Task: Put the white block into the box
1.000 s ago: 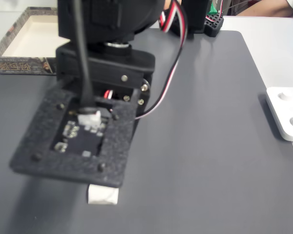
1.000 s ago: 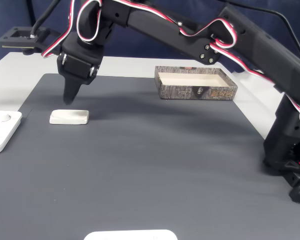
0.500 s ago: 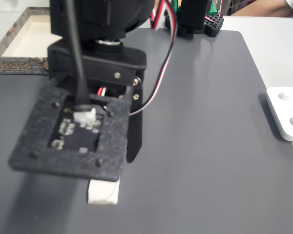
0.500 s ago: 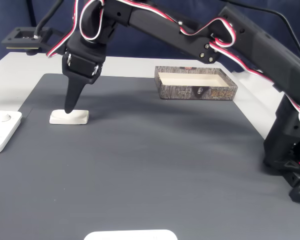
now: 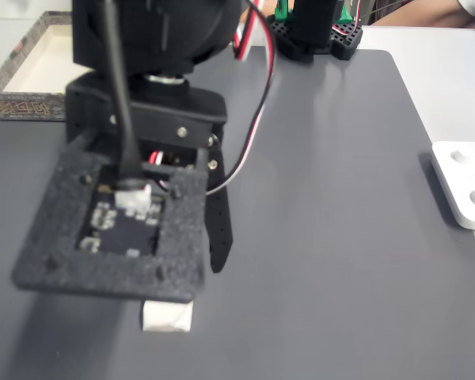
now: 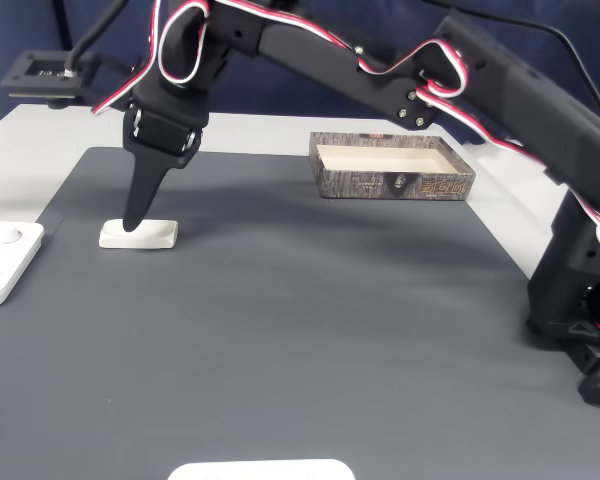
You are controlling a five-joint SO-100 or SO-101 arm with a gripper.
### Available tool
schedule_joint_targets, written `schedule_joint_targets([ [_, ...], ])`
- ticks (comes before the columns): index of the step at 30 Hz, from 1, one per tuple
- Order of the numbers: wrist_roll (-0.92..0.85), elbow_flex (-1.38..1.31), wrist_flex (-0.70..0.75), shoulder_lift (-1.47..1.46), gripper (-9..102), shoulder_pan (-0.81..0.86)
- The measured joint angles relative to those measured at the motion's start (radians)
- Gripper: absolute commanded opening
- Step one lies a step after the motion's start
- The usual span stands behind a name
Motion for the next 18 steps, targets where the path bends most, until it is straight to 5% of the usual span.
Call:
schedule_joint_targets([
  [18,0.000,-0.012,-0.049,-0.041,29,0.000],
])
